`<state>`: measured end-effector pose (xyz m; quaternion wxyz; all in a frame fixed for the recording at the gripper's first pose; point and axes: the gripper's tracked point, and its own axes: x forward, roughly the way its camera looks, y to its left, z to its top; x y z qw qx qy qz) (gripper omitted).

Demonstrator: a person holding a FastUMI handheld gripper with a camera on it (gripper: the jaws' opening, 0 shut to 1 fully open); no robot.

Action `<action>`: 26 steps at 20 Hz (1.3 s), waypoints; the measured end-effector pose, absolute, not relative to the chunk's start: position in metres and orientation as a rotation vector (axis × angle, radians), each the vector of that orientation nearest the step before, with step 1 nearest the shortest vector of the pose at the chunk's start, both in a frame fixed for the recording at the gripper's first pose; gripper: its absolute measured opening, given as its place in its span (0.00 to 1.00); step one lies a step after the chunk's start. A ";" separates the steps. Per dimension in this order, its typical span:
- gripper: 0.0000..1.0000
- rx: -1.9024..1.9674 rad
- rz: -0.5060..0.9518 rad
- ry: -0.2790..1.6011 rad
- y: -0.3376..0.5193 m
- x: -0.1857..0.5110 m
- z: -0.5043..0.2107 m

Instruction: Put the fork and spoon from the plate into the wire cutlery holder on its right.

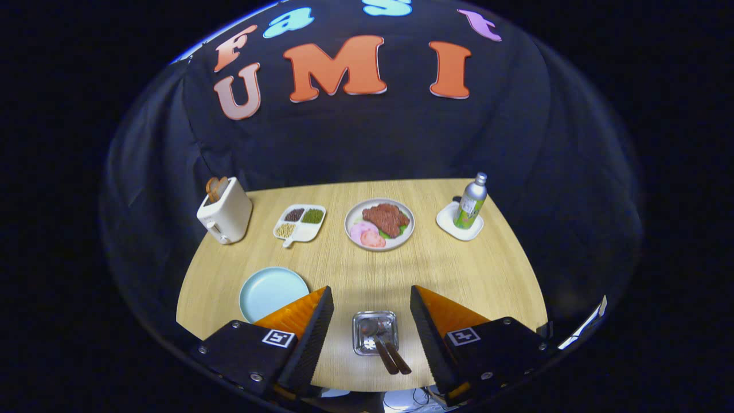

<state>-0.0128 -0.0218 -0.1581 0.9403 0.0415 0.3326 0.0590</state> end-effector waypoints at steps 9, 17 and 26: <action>0.90 0.060 0.068 0.129 -0.044 0.022 0.001; 0.94 -0.033 -0.016 -0.205 -0.059 0.015 0.094; 0.94 -0.014 -0.036 -0.251 -0.051 0.015 0.104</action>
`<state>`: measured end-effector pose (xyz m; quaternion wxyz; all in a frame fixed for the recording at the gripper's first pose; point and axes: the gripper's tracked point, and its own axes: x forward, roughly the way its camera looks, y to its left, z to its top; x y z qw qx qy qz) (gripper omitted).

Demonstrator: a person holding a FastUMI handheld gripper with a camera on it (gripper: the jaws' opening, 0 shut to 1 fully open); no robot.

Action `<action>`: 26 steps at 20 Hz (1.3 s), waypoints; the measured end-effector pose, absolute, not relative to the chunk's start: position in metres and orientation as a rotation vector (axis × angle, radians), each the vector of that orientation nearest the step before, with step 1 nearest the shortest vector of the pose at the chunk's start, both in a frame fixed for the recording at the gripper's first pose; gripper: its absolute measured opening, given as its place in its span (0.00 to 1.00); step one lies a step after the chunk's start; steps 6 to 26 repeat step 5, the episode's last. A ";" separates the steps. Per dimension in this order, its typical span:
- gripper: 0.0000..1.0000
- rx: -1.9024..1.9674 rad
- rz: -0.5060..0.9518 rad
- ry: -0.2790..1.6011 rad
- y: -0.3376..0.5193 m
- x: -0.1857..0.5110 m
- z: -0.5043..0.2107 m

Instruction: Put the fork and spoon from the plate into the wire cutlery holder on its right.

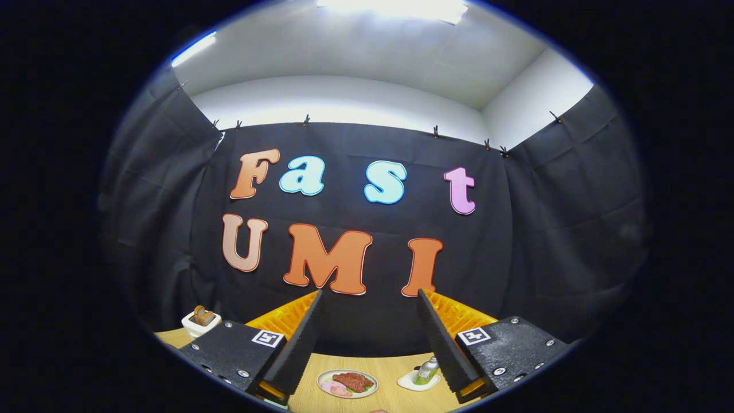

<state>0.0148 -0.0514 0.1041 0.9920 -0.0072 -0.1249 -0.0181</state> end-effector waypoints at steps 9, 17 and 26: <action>0.94 -0.038 -0.049 -0.285 -0.032 0.017 0.107; 0.94 -0.038 -0.049 -0.285 -0.032 0.017 0.107; 0.94 -0.038 -0.049 -0.285 -0.032 0.017 0.107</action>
